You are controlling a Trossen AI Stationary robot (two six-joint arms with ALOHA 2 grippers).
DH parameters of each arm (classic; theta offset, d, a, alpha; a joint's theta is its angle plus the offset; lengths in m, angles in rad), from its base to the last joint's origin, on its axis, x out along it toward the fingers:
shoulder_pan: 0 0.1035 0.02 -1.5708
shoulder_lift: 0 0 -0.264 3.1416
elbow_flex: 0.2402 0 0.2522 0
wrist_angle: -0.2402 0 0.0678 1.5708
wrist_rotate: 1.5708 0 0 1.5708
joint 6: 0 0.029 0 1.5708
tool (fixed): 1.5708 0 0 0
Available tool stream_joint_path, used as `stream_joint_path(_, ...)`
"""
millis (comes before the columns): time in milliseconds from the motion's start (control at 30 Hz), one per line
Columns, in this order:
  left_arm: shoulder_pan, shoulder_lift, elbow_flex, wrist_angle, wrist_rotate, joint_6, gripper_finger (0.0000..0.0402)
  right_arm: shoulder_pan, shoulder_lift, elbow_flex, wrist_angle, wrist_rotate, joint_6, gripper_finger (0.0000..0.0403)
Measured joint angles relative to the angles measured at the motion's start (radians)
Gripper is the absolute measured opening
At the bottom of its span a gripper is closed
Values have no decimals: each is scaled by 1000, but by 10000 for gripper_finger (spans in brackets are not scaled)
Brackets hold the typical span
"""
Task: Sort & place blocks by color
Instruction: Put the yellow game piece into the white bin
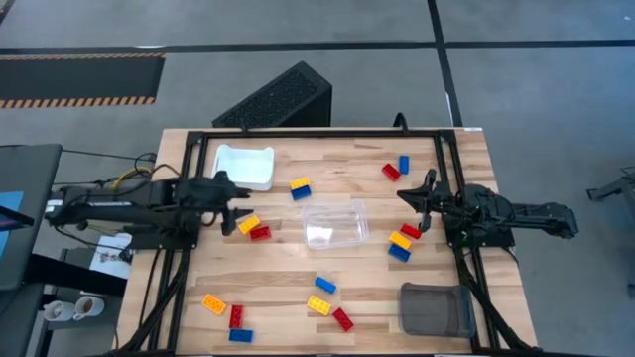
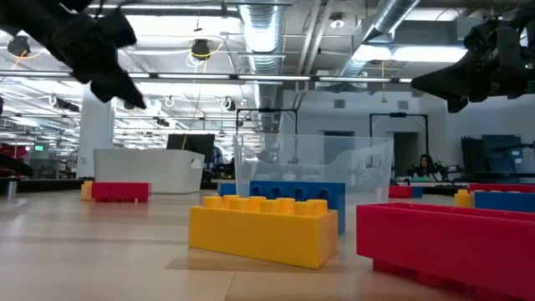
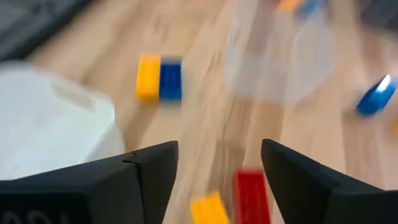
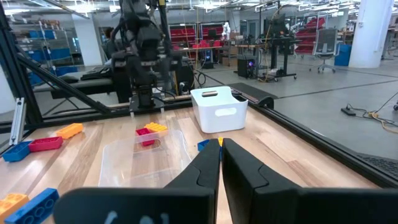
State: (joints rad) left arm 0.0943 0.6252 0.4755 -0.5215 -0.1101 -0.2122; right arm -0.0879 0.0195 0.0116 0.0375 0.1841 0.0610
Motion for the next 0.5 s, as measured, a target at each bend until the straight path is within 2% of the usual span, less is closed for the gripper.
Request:
stream_joint_path(67, 0, 52, 22, -53, 1, -40, 239, 0, 0, 0, 0, 0, 0, 43)
stream_joint_path(333, 0, 244, 9, -60, 44, -192, 300, 0, 0, 0, 0, 0, 0, 43)
stream_joint_path(500, 0, 346, 10, -68, 85, -220, 317, 0, 0, 0, 0, 0, 0, 43)
